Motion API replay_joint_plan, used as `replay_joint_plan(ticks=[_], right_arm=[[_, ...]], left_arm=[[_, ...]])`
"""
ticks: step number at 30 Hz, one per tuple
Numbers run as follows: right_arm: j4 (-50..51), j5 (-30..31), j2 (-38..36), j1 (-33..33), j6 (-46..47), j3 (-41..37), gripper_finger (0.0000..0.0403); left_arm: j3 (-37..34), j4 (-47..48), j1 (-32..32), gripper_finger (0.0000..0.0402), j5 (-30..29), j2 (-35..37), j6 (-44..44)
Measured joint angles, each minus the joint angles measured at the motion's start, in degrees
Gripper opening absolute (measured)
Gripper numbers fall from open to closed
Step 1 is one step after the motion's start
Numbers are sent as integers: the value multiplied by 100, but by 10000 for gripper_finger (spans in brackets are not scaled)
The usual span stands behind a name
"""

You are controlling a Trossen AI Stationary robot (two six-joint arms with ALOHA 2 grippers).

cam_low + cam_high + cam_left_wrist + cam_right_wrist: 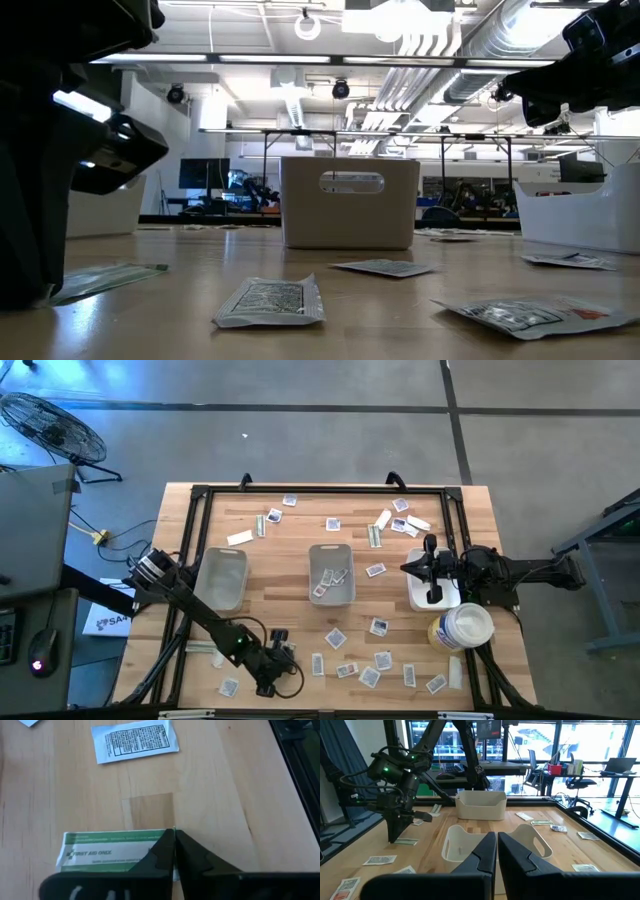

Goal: Pick & Place First Aid Supplies
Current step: Put the bandage pack into the left gray bin

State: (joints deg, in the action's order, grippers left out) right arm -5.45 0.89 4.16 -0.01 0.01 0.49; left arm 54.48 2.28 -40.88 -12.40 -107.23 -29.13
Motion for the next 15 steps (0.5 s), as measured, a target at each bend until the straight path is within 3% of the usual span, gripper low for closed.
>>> replay_joint_plan(ticks=[15], right_arm=[[0, 1, -1, 0, -1, 0, 12]], left_arm=[[-39, 1470, 0, 1, -629, 1352, 384]])
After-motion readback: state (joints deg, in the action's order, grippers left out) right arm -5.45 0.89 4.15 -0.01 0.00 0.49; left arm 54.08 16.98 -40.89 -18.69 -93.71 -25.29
